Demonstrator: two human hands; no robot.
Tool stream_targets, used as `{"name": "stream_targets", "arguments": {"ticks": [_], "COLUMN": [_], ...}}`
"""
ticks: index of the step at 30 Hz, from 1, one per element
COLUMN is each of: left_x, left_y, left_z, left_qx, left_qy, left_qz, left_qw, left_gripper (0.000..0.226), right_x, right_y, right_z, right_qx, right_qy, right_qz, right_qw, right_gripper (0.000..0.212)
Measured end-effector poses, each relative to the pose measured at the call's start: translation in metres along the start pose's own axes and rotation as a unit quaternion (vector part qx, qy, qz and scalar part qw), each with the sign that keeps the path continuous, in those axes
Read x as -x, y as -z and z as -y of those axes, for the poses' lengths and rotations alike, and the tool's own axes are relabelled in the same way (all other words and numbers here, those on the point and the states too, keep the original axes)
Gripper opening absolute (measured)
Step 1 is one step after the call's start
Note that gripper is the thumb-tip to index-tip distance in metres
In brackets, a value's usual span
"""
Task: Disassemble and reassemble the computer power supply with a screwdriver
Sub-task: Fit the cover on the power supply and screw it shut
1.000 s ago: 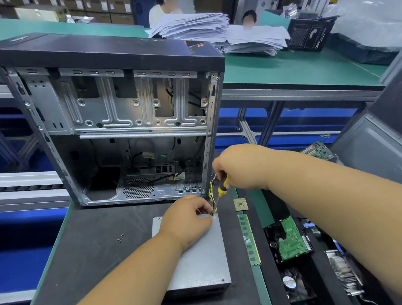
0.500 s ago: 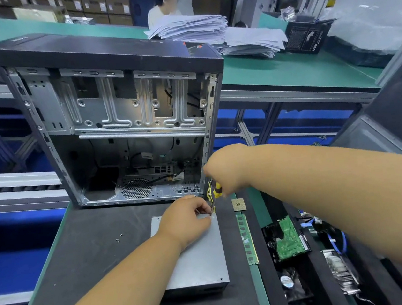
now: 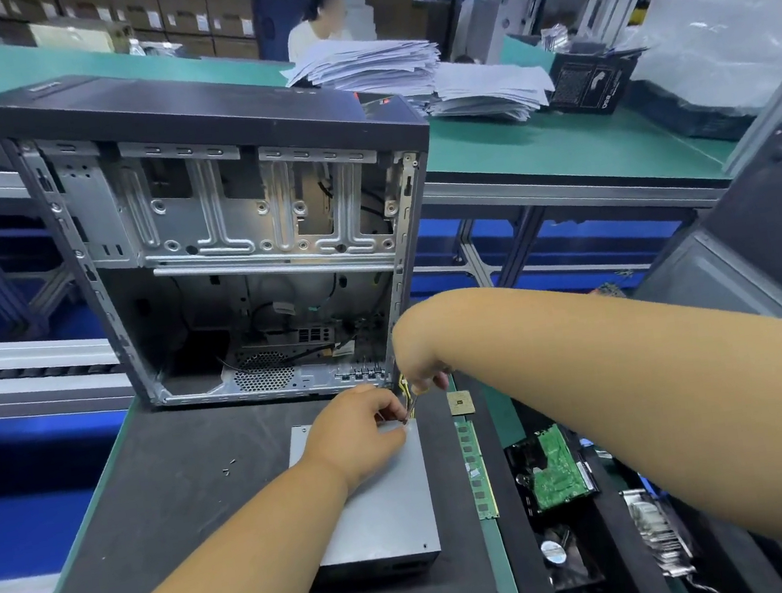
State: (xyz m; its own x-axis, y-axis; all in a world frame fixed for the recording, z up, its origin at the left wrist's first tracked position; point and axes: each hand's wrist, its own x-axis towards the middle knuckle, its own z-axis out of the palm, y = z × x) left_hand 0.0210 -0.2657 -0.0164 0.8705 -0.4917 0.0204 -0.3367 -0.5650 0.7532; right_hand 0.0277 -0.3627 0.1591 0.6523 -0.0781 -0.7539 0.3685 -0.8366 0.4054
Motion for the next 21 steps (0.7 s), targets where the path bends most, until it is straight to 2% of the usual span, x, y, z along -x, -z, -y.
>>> {"name": "stream_targets", "arguments": {"ticks": [2, 4, 5, 7, 8, 11, 14, 17, 19, 21], "left_x": [0.000, -0.001, -0.001, -0.001, -0.001, -0.002, -0.001, -0.001, -0.001, -0.001], "left_y": [0.000, 0.000, 0.000, 0.000, 0.000, 0.000, 0.000, -0.001, 0.000, 0.000], "left_z": [0.000, -0.001, -0.001, -0.002, -0.003, -0.002, -0.001, -0.001, -0.001, -0.001], "left_qx": [-0.001, -0.006, -0.009, -0.018, -0.019, -0.009, -0.014, -0.020, -0.019, -0.014], "left_qy": [0.000, 0.001, 0.002, 0.005, 0.005, 0.002, 0.005, 0.001, 0.000, -0.001], "left_qz": [0.002, 0.003, 0.002, 0.000, 0.000, 0.002, 0.002, -0.001, -0.003, -0.004], "left_qw": [1.000, 1.000, 1.000, 1.000, 1.000, 1.000, 1.000, 1.000, 1.000, 1.000], "left_gripper": [0.008, 0.008, 0.008, 0.010, 0.011, 0.014, 0.012, 0.012, 0.013, 0.013], "right_x": [0.001, 0.007, 0.008, 0.007, 0.008, 0.005, -0.006, -0.011, -0.007, -0.001], "right_y": [-0.007, -0.015, -0.019, -0.026, -0.028, -0.026, -0.013, -0.005, -0.008, -0.017], "right_z": [0.001, 0.001, -0.001, -0.007, -0.008, -0.006, -0.004, -0.015, -0.021, -0.022], "right_qx": [0.062, 0.116, 0.185, 0.304, 0.311, 0.181, 0.017, -0.137, -0.151, -0.065], "right_qy": [0.006, 0.032, 0.064, 0.116, 0.116, 0.064, 0.010, -0.011, 0.001, 0.010], "right_qz": [-0.087, -0.195, -0.246, -0.301, -0.298, -0.261, -0.144, -0.017, -0.008, -0.082], "right_qw": [0.994, 0.973, 0.949, 0.897, 0.895, 0.946, 0.989, 0.990, 0.988, 0.995], "right_gripper": [0.016, 0.013, 0.013, 0.016, 0.016, 0.023, 0.032, 0.035, 0.031, 0.027]}}
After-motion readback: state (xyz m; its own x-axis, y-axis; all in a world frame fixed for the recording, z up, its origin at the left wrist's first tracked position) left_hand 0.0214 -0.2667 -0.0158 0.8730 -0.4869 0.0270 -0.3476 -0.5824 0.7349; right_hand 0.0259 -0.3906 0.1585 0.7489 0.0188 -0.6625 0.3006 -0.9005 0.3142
